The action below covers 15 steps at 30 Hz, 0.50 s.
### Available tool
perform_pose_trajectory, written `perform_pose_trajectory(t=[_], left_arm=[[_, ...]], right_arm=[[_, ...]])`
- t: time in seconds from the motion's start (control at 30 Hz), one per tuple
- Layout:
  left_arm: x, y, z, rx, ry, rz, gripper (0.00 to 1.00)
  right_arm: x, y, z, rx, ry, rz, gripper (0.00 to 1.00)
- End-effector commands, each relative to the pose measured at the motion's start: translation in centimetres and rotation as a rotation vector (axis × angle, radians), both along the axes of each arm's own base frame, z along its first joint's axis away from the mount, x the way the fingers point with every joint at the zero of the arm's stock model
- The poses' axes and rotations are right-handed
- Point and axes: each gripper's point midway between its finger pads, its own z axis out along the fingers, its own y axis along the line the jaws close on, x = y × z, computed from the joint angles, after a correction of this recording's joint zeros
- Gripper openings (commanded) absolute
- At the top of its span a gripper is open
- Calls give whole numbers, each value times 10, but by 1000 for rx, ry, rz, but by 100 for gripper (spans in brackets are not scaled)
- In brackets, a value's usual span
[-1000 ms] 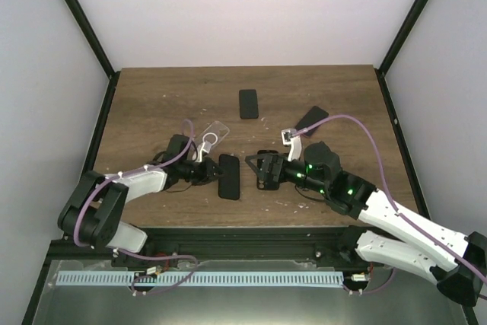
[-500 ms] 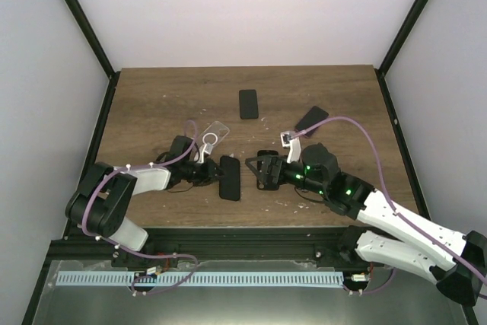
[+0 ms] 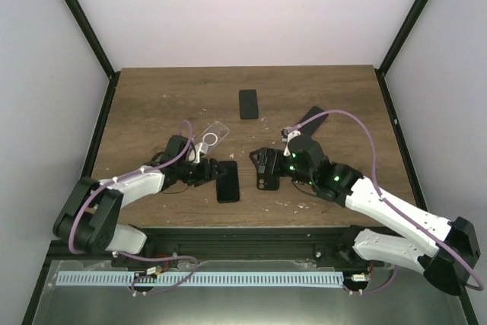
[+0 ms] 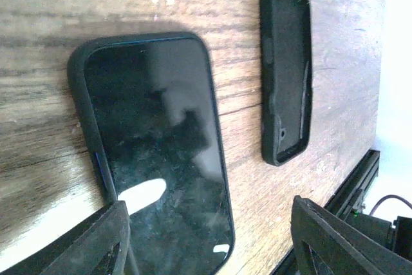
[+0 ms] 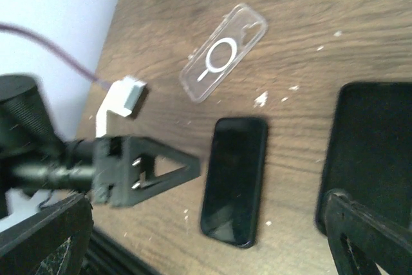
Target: Put the phone into the phone case
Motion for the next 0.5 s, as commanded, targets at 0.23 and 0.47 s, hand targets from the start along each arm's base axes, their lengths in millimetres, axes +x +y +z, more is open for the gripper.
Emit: perform_pose_trajectory(t=[0.23, 0.47], left_arm=[[1, 15, 62, 74, -180, -16, 100], [-7, 26, 104, 109, -282, -34, 100]], right_arm=[[76, -58, -26, -130, 50, -229, 100], [136, -121, -61, -245, 120, -440, 99]])
